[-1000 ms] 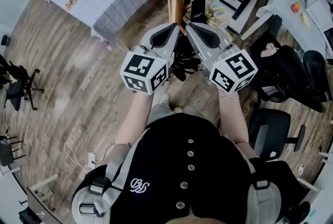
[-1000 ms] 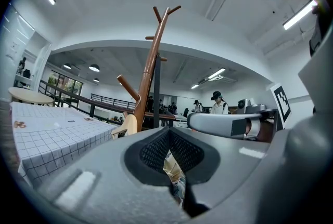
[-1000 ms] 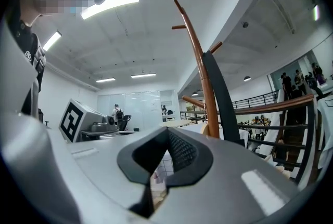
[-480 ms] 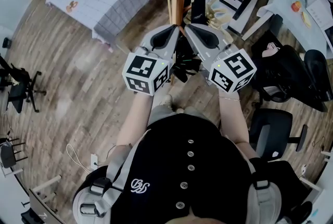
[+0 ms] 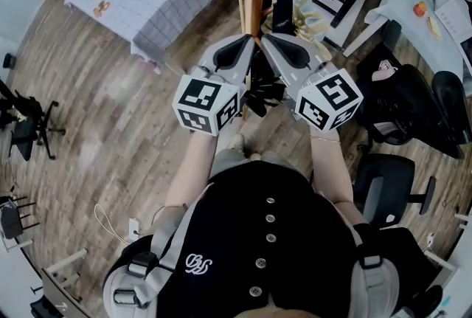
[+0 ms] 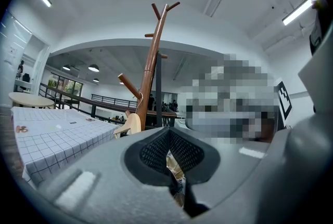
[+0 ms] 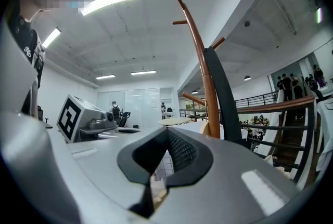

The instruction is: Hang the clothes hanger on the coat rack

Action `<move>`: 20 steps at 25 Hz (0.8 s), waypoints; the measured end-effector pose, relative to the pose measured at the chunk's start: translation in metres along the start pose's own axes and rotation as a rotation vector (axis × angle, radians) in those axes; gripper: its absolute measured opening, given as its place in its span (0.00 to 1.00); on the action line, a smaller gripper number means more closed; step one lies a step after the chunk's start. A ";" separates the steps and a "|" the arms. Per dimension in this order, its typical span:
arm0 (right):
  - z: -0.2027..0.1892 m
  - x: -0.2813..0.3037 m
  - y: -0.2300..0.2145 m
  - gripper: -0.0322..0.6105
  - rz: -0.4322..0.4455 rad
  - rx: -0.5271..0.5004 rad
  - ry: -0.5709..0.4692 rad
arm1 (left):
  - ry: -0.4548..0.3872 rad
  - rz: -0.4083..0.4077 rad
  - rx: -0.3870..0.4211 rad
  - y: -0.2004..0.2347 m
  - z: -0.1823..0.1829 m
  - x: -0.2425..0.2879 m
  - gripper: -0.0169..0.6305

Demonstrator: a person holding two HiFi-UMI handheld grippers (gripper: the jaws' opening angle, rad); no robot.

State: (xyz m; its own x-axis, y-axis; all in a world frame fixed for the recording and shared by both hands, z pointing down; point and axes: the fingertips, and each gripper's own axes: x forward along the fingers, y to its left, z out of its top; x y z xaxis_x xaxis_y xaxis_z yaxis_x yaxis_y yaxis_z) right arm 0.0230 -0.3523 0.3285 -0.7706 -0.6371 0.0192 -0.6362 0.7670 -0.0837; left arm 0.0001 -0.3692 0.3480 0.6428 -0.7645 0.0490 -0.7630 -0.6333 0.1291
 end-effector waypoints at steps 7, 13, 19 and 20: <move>-0.002 0.004 0.000 0.05 -0.002 0.005 0.010 | 0.007 -0.005 -0.004 0.002 -0.002 -0.001 0.02; -0.004 0.007 0.002 0.05 0.003 0.005 0.022 | 0.014 -0.019 -0.003 0.002 -0.001 0.000 0.02; -0.004 0.008 0.003 0.05 0.004 -0.001 0.029 | 0.048 -0.035 -0.010 0.004 -0.007 0.000 0.03; -0.004 0.008 0.003 0.05 0.004 -0.002 0.030 | 0.046 -0.036 -0.011 0.004 -0.007 0.000 0.03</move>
State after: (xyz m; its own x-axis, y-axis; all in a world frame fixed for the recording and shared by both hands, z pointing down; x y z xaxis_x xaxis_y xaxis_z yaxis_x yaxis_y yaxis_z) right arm 0.0147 -0.3550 0.3320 -0.7739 -0.6314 0.0490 -0.6331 0.7698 -0.0814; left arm -0.0026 -0.3706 0.3551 0.6722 -0.7349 0.0899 -0.7389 -0.6585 0.1428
